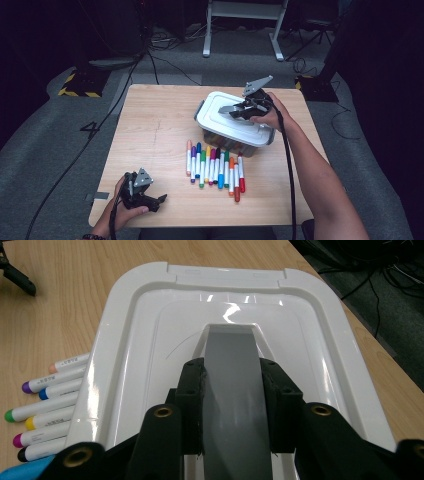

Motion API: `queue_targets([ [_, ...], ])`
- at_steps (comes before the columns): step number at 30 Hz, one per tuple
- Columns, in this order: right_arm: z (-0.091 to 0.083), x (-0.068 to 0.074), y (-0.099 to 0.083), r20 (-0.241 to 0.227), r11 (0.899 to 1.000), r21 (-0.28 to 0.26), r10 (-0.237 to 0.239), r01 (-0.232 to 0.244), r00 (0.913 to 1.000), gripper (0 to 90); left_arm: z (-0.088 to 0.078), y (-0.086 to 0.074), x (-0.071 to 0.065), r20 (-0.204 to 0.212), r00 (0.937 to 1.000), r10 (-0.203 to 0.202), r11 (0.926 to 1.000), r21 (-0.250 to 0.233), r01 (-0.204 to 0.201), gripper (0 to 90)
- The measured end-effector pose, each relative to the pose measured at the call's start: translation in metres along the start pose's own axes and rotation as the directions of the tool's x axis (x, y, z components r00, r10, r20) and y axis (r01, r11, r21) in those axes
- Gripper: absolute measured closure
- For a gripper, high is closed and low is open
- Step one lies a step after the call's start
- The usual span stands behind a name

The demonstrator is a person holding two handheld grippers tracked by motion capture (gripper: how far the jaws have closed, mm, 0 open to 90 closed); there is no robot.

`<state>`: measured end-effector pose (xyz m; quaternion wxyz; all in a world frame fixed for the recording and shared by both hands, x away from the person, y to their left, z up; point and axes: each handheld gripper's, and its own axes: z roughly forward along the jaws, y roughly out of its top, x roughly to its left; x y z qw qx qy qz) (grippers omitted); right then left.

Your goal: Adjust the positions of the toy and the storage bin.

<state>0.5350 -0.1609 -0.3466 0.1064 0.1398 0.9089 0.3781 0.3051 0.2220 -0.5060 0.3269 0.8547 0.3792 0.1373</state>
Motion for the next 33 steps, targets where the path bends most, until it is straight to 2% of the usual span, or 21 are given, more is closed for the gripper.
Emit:
queue_targets([
  [7, -0.010, 0.000, -0.001, 0.012, 1.000, -0.010, 0.001, -0.001, 0.9999, 66.9, 0.000, 0.000, 0.000, 0.003, 1.0000, -0.002, 1.0000, 0.000, 0.002, 0.2],
  [14, -0.024, 0.003, 0.001, 0.049, 0.999, -0.036, -0.001, 0.003, 0.9988, 66.9, 0.000, 0.000, 0.000, 0.004, 1.0000, -0.005, 1.0000, -0.001, 0.005, 0.2],
  [19, -0.037, 0.006, 0.001, 0.081, 0.998, -0.064, 0.014, -0.009, 0.9966, 66.9, 0.000, 0.000, 0.000, 0.004, 1.0000, -0.005, 1.0000, -0.002, 0.005, 0.2],
  [25, -0.059, 0.009, -0.004, 0.124, 0.995, -0.094, 0.043, -0.031, 0.9914, 66.9, 0.001, 0.000, 0.000, 0.006, 1.0000, -0.002, 1.0000, -0.001, 0.002, 0.2],
  [33, -0.089, 0.011, -0.020, 0.201, 0.993, -0.102, 0.072, -0.053, 0.9769, 66.9, 0.003, 0.003, 0.002, 0.018, 0.9998, 0.010, 1.0000, 0.000, -0.010, 0.1],
])
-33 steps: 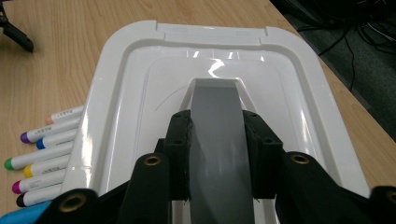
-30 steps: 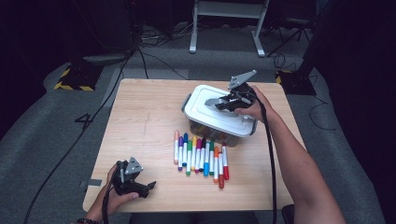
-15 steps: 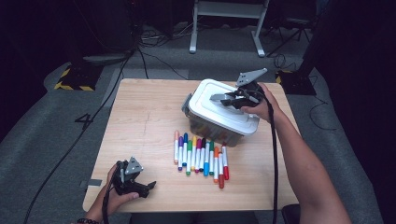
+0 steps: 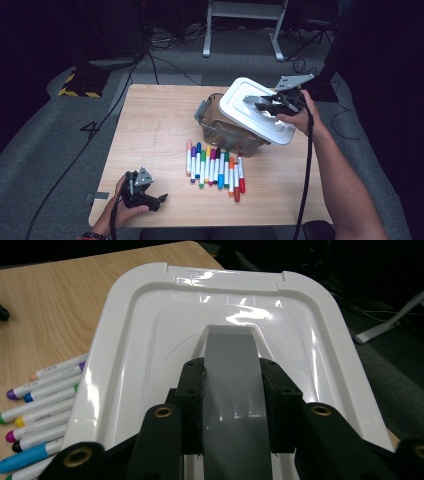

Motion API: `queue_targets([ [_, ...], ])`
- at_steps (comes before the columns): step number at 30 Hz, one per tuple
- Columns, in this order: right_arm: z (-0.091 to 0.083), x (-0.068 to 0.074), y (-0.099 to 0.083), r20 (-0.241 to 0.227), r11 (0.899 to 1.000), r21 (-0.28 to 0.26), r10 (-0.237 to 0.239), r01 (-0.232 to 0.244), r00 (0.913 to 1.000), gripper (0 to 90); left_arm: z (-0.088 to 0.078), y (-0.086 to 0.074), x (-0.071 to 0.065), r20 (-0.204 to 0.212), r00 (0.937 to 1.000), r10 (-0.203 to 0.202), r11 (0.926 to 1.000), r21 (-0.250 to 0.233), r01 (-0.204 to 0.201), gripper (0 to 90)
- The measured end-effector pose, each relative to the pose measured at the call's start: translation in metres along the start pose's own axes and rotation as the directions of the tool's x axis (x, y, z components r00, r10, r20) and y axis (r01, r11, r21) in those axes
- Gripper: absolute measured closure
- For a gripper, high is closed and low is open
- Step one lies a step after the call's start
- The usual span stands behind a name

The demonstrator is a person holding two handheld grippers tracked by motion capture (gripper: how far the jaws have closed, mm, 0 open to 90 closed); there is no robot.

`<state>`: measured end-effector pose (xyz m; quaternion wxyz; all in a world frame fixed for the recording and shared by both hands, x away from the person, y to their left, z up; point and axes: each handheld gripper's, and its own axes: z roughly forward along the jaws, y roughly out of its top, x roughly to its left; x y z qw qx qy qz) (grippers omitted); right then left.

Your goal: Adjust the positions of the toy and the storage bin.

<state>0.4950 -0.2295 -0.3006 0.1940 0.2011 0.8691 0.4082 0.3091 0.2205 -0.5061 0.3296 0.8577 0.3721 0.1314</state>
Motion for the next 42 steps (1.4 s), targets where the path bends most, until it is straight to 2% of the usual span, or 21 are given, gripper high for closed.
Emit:
queue_targets([
  [7, -0.026, -0.008, -0.023, 0.065, 0.999, -0.011, 0.045, -0.044, 0.9969, 66.9, 0.003, 0.004, 0.002, 0.013, 0.9998, 0.013, 0.9999, 0.002, -0.013, 0.1],
  [9, -0.034, -0.010, -0.031, 0.094, 0.998, -0.010, 0.060, -0.059, 0.9938, 66.9, 0.004, 0.005, 0.002, 0.015, 0.9998, 0.015, 0.9999, 0.000, -0.015, 0.1],
  [14, -0.049, -0.013, -0.048, 0.128, 0.995, -0.016, 0.096, -0.095, 0.9872, 66.9, 0.007, 0.008, 0.004, 0.019, 0.9995, 0.023, 0.9997, 0.001, -0.023, 0.1],
  [20, -0.061, -0.012, -0.069, 0.183, 0.993, 0.000, 0.115, -0.117, 0.9765, 66.9, 0.011, 0.013, 0.006, 0.029, 0.9989, 0.036, 0.9993, 0.004, -0.036, 0.1],
  [27, -0.078, -0.012, -0.093, 0.237, 0.985, -0.013, 0.169, -0.171, 0.9566, 66.9, 0.017, 0.020, 0.008, 0.045, 0.9977, 0.050, 0.9987, 0.002, -0.050, 0.1],
  [32, -0.088, -0.010, -0.116, 0.283, 0.976, -0.008, 0.212, -0.219, 0.9353, 66.9, 0.020, 0.024, 0.010, 0.058, 0.9963, 0.063, 0.9980, 0.002, -0.063, 0.1],
  [33, -0.090, -0.009, -0.122, 0.295, 0.973, -0.008, 0.224, -0.232, 0.9288, 66.9, 0.021, 0.024, 0.010, 0.059, 0.9961, 0.065, 0.9978, 0.003, -0.066, 0.1],
  [38, -0.101, -0.007, -0.145, 0.323, 0.961, -0.012, 0.266, -0.277, 0.9083, 66.9, 0.025, 0.030, 0.012, 0.069, 0.9943, 0.081, 0.9967, 0.001, -0.081, 0.1],
  [42, -0.108, -0.004, -0.160, 0.334, 0.952, -0.011, 0.293, -0.307, 0.8959, 66.9, 0.028, 0.033, 0.012, 0.076, 0.9935, 0.084, 0.9964, 0.001, -0.085, 0.1],
])
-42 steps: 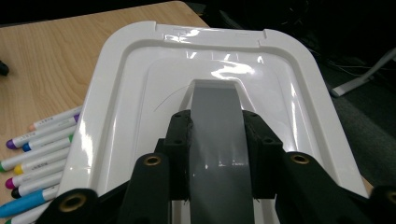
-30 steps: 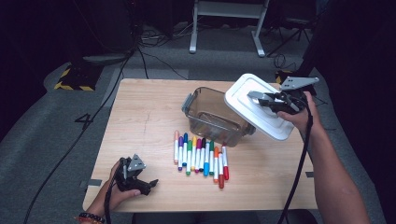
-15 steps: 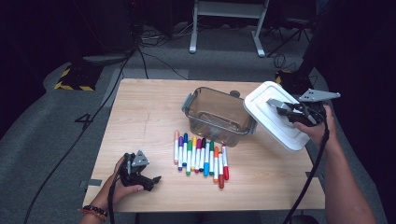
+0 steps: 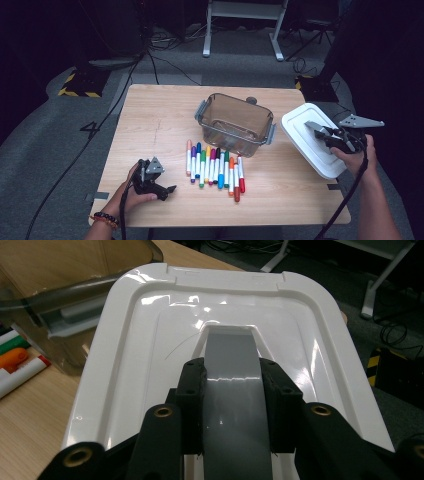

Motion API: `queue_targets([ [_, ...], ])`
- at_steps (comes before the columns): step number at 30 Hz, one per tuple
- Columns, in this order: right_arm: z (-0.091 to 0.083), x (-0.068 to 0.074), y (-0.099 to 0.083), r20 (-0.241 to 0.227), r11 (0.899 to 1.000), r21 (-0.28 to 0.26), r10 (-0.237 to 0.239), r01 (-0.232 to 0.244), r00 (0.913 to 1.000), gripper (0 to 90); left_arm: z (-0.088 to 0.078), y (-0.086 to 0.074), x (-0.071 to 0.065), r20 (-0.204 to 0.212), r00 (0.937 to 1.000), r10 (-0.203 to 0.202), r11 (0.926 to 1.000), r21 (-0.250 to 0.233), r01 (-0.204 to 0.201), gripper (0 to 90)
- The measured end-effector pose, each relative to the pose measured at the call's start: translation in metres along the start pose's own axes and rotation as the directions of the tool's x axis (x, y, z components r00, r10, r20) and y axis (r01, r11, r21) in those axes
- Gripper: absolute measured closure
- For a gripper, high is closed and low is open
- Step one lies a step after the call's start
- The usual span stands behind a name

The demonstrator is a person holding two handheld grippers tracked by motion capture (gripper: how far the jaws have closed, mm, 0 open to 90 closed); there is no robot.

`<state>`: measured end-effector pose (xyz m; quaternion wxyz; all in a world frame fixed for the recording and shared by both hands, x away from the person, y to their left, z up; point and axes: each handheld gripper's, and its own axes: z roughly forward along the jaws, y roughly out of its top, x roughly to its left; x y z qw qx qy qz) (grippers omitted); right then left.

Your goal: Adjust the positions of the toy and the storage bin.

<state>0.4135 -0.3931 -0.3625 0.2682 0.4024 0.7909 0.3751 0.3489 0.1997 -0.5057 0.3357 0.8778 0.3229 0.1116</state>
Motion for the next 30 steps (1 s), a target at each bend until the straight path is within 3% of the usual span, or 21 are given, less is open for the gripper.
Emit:
queue_targets([
  [5, 0.002, 0.002, -0.018, -0.007, 0.999, 0.028, 0.016, -0.015, 0.9999, 66.9, 0.002, 0.003, 0.001, 0.004, 0.9999, 0.011, 0.9999, -0.001, -0.011, 0.1],
  [11, 0.016, 0.011, -0.034, -0.034, 0.997, 0.070, 0.019, -0.016, 0.9992, 66.9, 0.003, 0.003, 0.001, 0.004, 0.9999, 0.013, 0.9999, 0.000, -0.013, 0.1],
  [20, 0.052, 0.033, -0.047, -0.077, 0.989, 0.145, -0.010, 0.021, 0.9970, 66.9, 0.003, 0.003, 0.001, 0.004, 0.9999, 0.012, 0.9999, 0.000, -0.012, 0.1],
  [30, 0.074, 0.050, -0.055, -0.107, 0.980, 0.196, -0.013, 0.034, 0.9942, 65.2, 0.003, 0.003, 0.001, 0.004, 0.9999, 0.012, 0.9999, 0.000, -0.012, 0.1],
])
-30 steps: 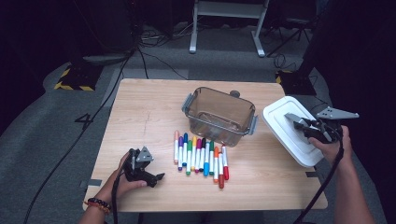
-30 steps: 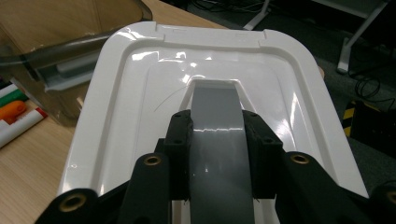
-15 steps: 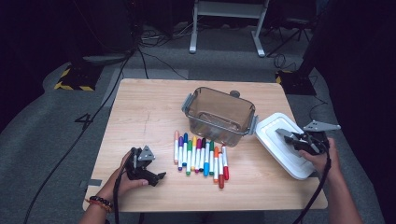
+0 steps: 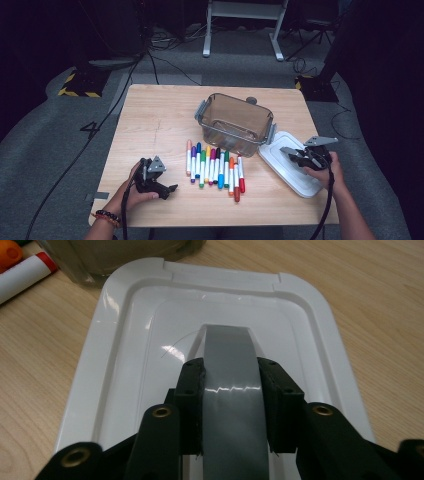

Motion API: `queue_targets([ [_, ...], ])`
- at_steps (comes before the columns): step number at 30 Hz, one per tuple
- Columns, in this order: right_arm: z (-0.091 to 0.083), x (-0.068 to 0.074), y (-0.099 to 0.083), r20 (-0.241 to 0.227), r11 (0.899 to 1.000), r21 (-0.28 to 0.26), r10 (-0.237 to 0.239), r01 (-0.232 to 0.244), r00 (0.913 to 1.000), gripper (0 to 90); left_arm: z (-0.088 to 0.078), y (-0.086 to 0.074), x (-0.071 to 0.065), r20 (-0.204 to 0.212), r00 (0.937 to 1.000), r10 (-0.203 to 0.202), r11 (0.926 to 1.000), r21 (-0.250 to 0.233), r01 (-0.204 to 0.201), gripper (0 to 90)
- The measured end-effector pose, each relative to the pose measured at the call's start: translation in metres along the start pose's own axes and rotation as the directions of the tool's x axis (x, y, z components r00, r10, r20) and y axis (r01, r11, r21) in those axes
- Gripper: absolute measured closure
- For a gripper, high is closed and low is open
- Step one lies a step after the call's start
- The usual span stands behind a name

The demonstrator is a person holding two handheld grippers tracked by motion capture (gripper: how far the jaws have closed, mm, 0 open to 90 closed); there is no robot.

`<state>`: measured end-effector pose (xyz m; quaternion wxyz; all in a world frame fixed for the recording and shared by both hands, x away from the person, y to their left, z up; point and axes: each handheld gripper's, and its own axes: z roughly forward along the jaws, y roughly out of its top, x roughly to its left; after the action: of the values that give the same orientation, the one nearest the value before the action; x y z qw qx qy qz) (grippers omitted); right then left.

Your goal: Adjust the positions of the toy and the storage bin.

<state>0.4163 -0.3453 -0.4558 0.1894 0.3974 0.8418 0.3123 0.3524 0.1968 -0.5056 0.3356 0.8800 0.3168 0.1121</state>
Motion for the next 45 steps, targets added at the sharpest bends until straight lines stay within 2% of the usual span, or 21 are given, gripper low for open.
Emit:
queue_targets([
  [2, 0.002, 0.002, -0.001, -0.016, 1.000, -0.010, 0.003, -0.003, 0.9999, 62.0, 0.000, 0.000, 0.000, 0.000, 1.0000, 0.000, 1.0000, 0.000, 0.000, 0.1],
  [6, 0.001, 0.006, -0.002, -0.011, 0.999, -0.027, 0.017, -0.017, 0.9998, 56.5, 0.000, 0.000, 0.000, 0.001, 1.0000, 0.000, 1.0000, 0.000, 0.000, 0.1],
  [9, -0.003, 0.013, -0.001, 0.000, 0.999, -0.049, -0.007, 0.006, 1.0000, 52.4, 0.000, 0.000, 0.000, 0.000, 1.0000, 0.000, 1.0000, 0.000, 0.000, 0.1],
  [11, -0.008, 0.019, 0.000, -0.009, 0.998, -0.067, -0.010, 0.009, 0.9999, 51.5, 0.000, 0.000, 0.000, 0.000, 1.0000, 0.000, 1.0000, 0.000, 0.000, 0.1],
  [13, -0.012, 0.024, 0.002, 0.015, 0.997, -0.077, -0.030, 0.031, 0.9994, 47.8, 0.000, 0.000, 0.000, 0.001, 1.0000, 0.000, 1.0000, 0.000, 0.000, 0.1],
  [16, -0.015, 0.028, 0.004, 0.013, 0.994, -0.112, -0.015, 0.016, 0.9998, 39.7, 0.000, 0.000, 0.000, 0.000, 1.0000, 0.000, 1.0000, 0.000, 0.000, 0.1],
  [19, -0.017, 0.034, 0.005, -0.014, 0.991, -0.132, -0.016, 0.014, 0.9998, 38.2, 0.000, 0.000, 0.000, 0.000, 1.0000, 0.000, 1.0000, 0.000, 0.000, 0.1],
  [22, -0.018, 0.050, 0.007, -0.048, 0.988, -0.148, -0.048, 0.040, 0.9977, 36.9, 0.000, 0.000, 0.000, 0.000, 1.0000, 0.000, 1.0000, 0.000, 0.000, 0.1],
  [23, -0.017, 0.058, 0.008, -0.063, 0.987, -0.151, -0.071, 0.061, 0.9955, 36.1, 0.000, 0.000, 0.000, 0.001, 1.0000, 0.000, 1.0000, 0.000, 0.000, 0.1],
  [25, -0.016, 0.066, 0.009, -0.080, 0.986, -0.155, -0.076, 0.063, 0.9939, 35.0, 0.000, 0.000, 0.000, 0.000, 1.0000, 0.000, 1.0000, 0.000, 0.000, 0.1],
  [26, -0.013, 0.072, 0.009, -0.103, 0.986, -0.154, -0.080, 0.064, 0.9914, 33.5, 0.000, 0.000, 0.000, 0.000, 1.0000, 0.000, 1.0000, 0.000, 0.000, 0.1],
  [28, -0.010, 0.083, 0.010, -0.107, 0.985, -0.153, -0.099, 0.082, 0.9893, 31.0, 0.000, 0.000, 0.000, -0.001, 1.0000, -0.001, 1.0000, -0.001, 0.001, 0.2],
  [32, 0.000, 0.105, 0.010, -0.136, 0.984, -0.152, -0.110, 0.089, 0.9846, 25.3, 0.000, 0.000, -0.001, -0.005, 1.0000, -0.003, 1.0000, -0.001, 0.003, 0.4],
  [35, 0.009, 0.125, 0.010, -0.166, 0.982, -0.139, -0.152, 0.130, 0.9744, 25.3, 0.000, 0.000, -0.001, -0.005, 1.0000, -0.003, 1.0000, -0.001, 0.003, 0.4],
  [41, 0.022, 0.147, 0.016, -0.222, 0.979, -0.135, -0.179, 0.152, 0.9584, 26.0, 0.000, 0.000, -0.001, -0.005, 1.0000, -0.003, 1.0000, -0.001, 0.003, 0.4],
  [45, 0.032, 0.154, 0.017, -0.228, 0.980, -0.108, -0.186, 0.165, 0.9558, 26.6, 0.000, 0.000, -0.001, -0.005, 1.0000, -0.003, 1.0000, -0.002, 0.003, 0.4],
])
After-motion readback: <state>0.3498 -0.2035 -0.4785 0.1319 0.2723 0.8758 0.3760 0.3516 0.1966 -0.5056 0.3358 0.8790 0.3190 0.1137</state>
